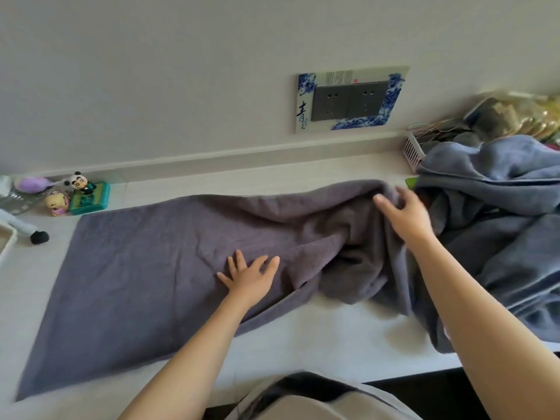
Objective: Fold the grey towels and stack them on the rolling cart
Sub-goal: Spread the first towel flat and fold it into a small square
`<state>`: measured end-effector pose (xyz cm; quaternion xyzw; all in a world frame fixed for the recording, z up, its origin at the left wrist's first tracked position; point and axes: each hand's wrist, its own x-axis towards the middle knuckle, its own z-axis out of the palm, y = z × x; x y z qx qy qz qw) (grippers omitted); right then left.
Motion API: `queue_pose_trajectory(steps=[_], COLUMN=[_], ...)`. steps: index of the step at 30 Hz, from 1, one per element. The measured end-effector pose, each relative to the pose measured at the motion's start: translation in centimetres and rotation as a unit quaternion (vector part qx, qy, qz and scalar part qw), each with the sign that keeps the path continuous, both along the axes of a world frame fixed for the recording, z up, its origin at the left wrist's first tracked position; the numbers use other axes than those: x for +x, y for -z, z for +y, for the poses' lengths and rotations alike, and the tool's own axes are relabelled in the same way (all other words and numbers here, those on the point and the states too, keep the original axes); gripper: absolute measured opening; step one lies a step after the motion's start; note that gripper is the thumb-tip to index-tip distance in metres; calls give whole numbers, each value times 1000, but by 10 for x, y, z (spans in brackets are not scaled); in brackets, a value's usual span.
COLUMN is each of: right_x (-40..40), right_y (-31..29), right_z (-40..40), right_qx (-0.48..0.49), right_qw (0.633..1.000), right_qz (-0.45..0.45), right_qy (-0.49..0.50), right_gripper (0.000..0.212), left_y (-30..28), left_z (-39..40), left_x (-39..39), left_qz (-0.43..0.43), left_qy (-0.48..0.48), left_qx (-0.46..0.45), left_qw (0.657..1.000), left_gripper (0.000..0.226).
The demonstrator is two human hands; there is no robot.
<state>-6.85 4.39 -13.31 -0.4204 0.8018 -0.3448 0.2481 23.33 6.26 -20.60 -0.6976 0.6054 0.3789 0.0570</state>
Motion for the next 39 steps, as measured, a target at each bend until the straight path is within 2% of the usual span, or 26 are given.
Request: queue_pose_trajectory(steps=[3, 6, 9, 12, 14, 16, 18, 20, 21, 24, 27, 30, 32, 33, 36, 39], right_x=[-5, -2, 9, 14, 13, 11, 12, 12, 11, 13, 12, 4, -7, -12, -28, -35], right_y=[25, 47, 60, 66, 67, 62, 53, 43, 37, 19, -4, -27, -36, -39, -40, -44], right_z=[10, 29, 45, 54, 57, 59, 60, 60, 60, 60, 63, 69, 77, 83, 97, 106], right_qx=[85, 131, 196, 236, 191, 101, 30, -6, -17, -36, -54, -77, -80, -66, 55, 160], right_qw=[992, 989, 980, 971, 981, 994, 992, 978, 974, 980, 986, 984, 982, 980, 972, 958], right_qz=[-33, -36, 8, 5, -21, -44, -120, -207, -222, -195, -128, -115, -141, -169, -208, -205], right_qy=[-91, -52, 17, 35, 7, -1, 12, 29, 29, -24, -90, -113, -92, -82, -93, -121], right_gripper=[90, 96, 86, 63, 46, 43, 42, 37, 36, 35, 34, 25, 18, 18, 50, 75], left_y=[0, 3, 8, 7, 3, -5, -14, -23, -29, -52, -80, -100, -111, -116, -129, -133], left_z=[7, 17, 22, 21, 16, 8, 3, -2, -7, -23, -43, -61, -67, -69, -76, -84], left_x=[-28, -55, -74, -82, -84, -87, -92, -98, -103, -123, -145, -163, -169, -170, -169, -168], left_qz=[17, 66, 51, 19, 25, 47, 83, 142, 176, 265, 329, 256, 217, 238, 342, 377], left_qy=[13, 59, 123, 148, 122, 99, 90, 81, 83, 124, 207, 343, 375, 373, 334, 314], left_qx=[-103, -151, -105, -52, -37, -39, -84, -160, -187, -204, -175, -100, -51, -42, -56, -85], left_qw=[994, 985, 985, 988, 991, 993, 989, 974, 963, 934, 905, 898, 900, 896, 877, 867], left_gripper=[56, 62, 63, 57, 53, 51, 47, 42, 42, 55, 45, 38, 32, 30, 30, 34])
